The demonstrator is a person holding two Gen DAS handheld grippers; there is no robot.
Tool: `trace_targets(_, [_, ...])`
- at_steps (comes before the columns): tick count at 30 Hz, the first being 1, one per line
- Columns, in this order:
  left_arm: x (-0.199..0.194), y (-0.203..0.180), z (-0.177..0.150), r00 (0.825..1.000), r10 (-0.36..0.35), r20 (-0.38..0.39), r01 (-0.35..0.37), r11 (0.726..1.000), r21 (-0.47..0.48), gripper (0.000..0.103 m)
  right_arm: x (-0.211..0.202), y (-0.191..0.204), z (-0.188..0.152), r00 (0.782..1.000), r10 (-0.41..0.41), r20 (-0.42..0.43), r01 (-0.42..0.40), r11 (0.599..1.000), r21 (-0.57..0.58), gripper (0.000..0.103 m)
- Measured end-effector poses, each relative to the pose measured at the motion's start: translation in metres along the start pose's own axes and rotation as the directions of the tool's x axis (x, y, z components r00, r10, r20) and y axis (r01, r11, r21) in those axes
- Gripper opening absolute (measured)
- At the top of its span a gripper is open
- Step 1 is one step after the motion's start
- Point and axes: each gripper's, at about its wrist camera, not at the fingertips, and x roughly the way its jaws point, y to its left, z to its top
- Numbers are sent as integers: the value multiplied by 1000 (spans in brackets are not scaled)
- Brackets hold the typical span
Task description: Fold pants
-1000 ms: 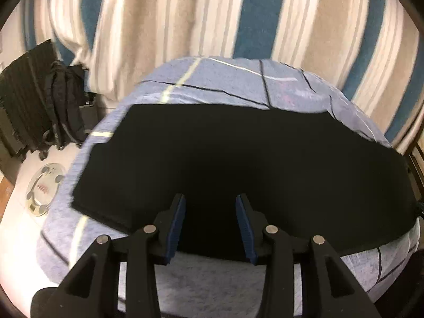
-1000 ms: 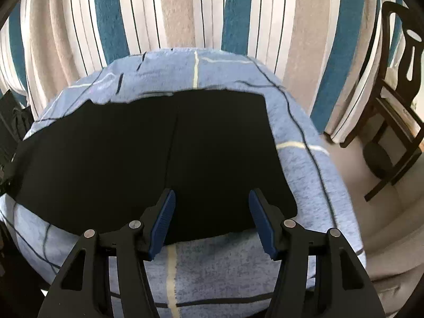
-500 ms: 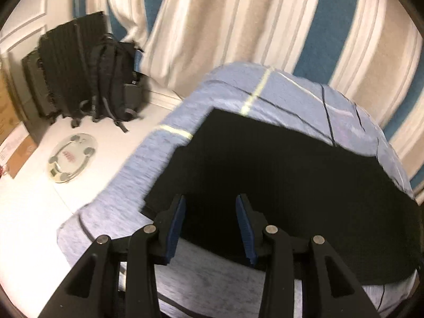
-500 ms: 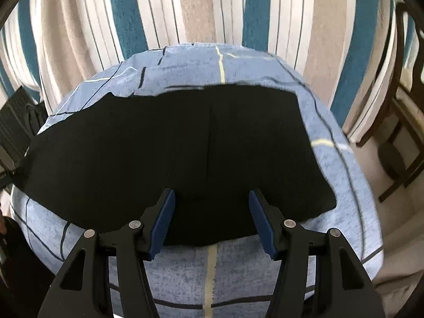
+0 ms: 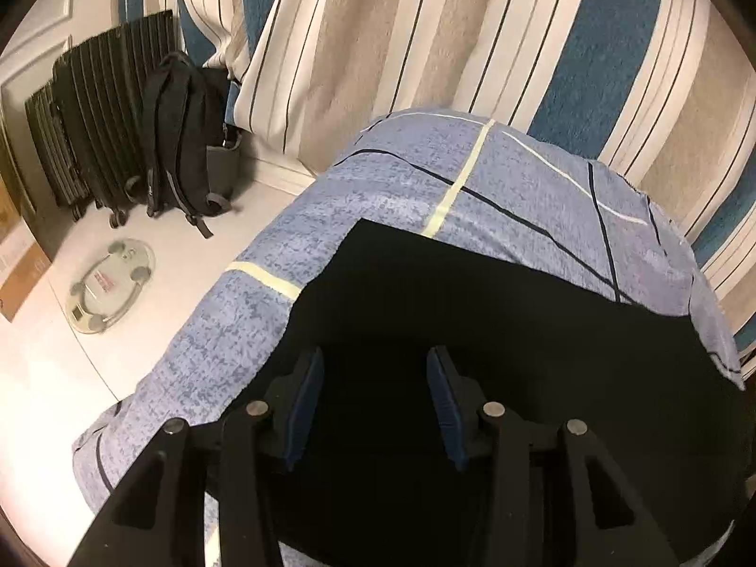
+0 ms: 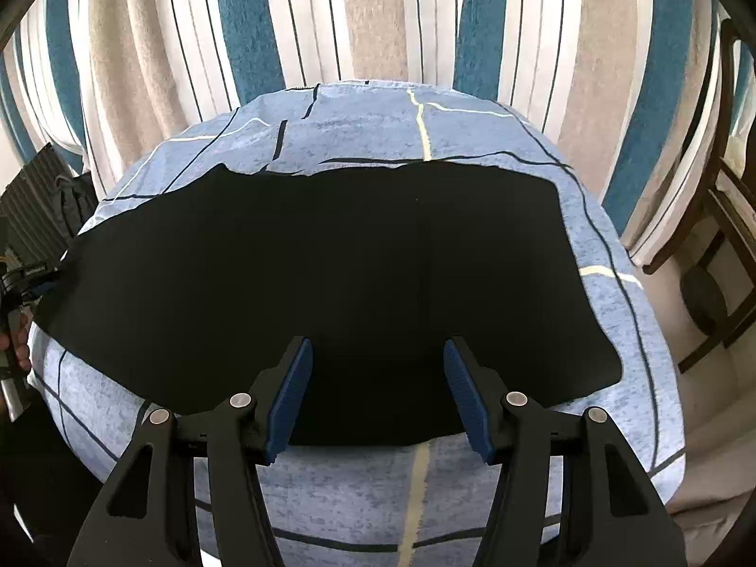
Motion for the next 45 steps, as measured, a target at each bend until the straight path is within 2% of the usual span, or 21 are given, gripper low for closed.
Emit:
trace_targets(3, [-10, -4, -4, 1000, 16, 14, -16, 1000, 22, 49, -2, 0, 0, 1000, 0, 2, 0, 1000, -3, 58])
trace_targets(12, [-36, -1, -18, 1000, 5, 30, -5, 1000, 17, 49, 0, 21, 7, 999, 40, 13, -40, 998, -42, 58])
trace_targets(17, [-52, 11, -35, 998, -64, 20, 65, 996, -64, 49, -1, 29, 5, 998, 57, 9, -57, 997, -57, 58])
trace_targets(20, [-56, 24, -48, 992, -127, -5, 125, 983, -137, 50, -2, 32, 2, 998, 59, 5, -59, 996, -64, 58])
trace_targets(24, [-52, 40, -63, 984, -177, -34, 166, 963, -213, 50, -3, 33, -1, 998, 62, -3, -62, 996, -66, 58])
trace_targets(27, [-47, 51, -66, 970, -243, -19, 227, 930, -288, 51, -3, 36, -2, 998, 68, -5, -68, 995, -72, 58])
trace_targets(29, [-44, 55, -64, 964, -268, -2, 253, 913, -320, 56, -2, 39, -3, 997, 70, -7, -71, 995, -75, 59])
trace_targets(38, [-27, 60, -47, 959, -272, 81, 282, 884, -373, 56, -5, 44, -1, 997, 75, -2, -75, 993, -88, 59])
trace_targets(40, [-26, 61, -44, 961, -264, 84, 276, 887, -371, 54, -5, 42, -1, 997, 72, -2, -72, 994, -85, 59])
trace_targets(42, [-27, 59, -42, 964, -251, 87, 266, 896, -356, 47, -5, 41, 0, 998, 70, -2, -70, 994, -81, 59])
trace_targets(44, [-27, 56, -38, 965, -250, 80, 262, 907, -329, 27, -5, 39, 0, 998, 67, -1, -67, 995, -78, 59])
trace_targets(45, [-27, 56, -36, 966, -248, 75, 259, 912, -319, 23, -5, 38, 0, 998, 66, -1, -66, 995, -75, 59])
